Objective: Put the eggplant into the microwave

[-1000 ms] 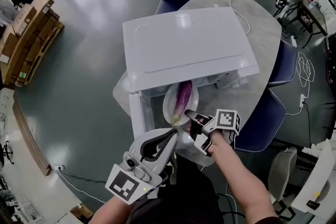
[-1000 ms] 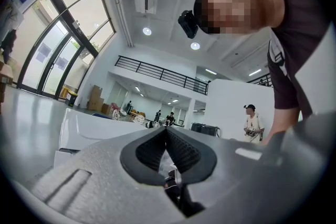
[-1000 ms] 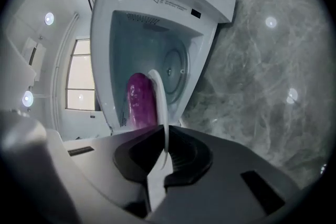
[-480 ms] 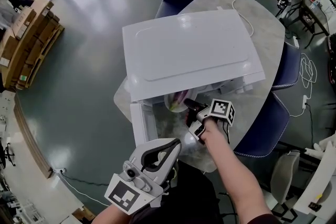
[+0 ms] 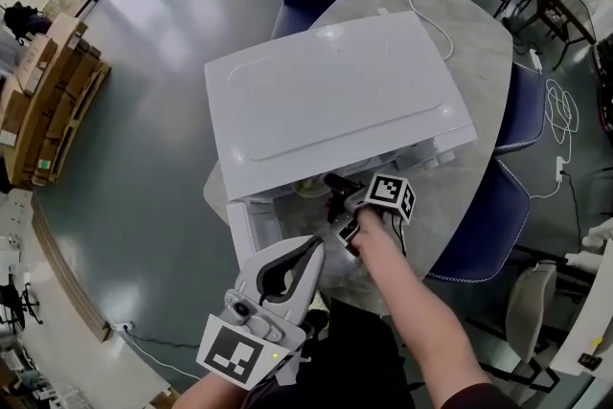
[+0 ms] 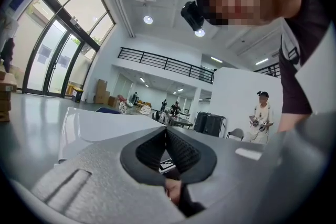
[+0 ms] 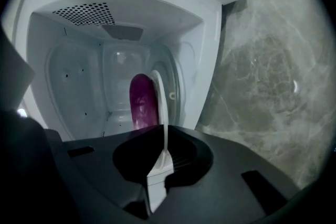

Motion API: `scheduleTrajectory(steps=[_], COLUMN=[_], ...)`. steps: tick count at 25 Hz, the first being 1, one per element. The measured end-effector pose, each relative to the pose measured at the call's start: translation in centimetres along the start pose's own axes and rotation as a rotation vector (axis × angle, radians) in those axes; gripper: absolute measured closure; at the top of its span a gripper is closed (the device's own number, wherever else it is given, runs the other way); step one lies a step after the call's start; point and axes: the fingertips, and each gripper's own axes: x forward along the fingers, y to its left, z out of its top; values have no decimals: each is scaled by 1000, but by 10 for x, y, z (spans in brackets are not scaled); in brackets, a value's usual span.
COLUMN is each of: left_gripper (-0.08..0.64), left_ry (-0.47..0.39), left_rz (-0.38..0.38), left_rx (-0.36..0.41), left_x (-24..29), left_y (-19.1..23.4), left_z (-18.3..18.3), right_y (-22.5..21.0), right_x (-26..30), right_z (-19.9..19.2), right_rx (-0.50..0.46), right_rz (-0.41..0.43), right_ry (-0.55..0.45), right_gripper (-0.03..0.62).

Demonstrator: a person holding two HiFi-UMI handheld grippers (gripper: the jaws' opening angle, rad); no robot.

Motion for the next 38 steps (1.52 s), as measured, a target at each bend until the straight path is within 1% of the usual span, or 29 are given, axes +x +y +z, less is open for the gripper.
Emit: scheduleTrajectory(steps=[2, 5, 8, 10, 12, 14, 16, 18, 24, 25, 26, 28, 32, 35, 38], left_gripper=[552, 552, 552, 552, 552, 552, 552, 552, 552, 552, 552, 552, 552, 552, 552], left_ry=[-8, -30, -26, -19, -19, -23, -29, -33, -39, -38, -37, -36, -29, -20, -12], left_rz=[-4, -31, -55, -59, -56, -55, -59, -63, -64, -64, -64, -64, -64, -63, -62], left_rx=[-3, 6, 12, 12, 10, 7, 9, 12, 14, 13, 13, 16, 23, 22, 18], left_x=[6, 13, 19, 21, 22, 23, 23, 23, 22, 21, 20, 19, 19, 20, 20], left_y=[-3, -13, -21, -22, -21, -19, -20, -20, -21, -21, -22, -22, -22, -21, -20], left_z=[5, 13, 14, 13, 13, 13, 14, 15, 16, 16, 16, 17, 17, 14, 11], right_y=[0, 4, 10, 11, 9, 5, -1, -6, -6, -5, -4, 1, 6, 9, 13], right_x=[3, 6, 8, 7, 4, 1, -2, -5, -13, -11, -10, -6, 1, 6, 12], right_z=[0, 3, 6, 4, 1, -3, -5, -6, -21, -23, -24, -22, -12, -3, 5], right_rx=[14, 31, 22, -12, -62, -105, -126, -124, -82, -71, -60, -38, -8, -10, -34], right_rz=[9, 32, 48, 36, 8, -24, -49, -56, -16, -8, 1, 23, 58, 77, 88], right_ry=[-5, -20, -24, 6, 47, 77, 87, 83, 101, 103, 99, 76, 29, 6, -12], right_gripper=[574, 574, 570, 559, 525, 514, 509, 503, 505, 513, 540, 571, 574, 574, 574])
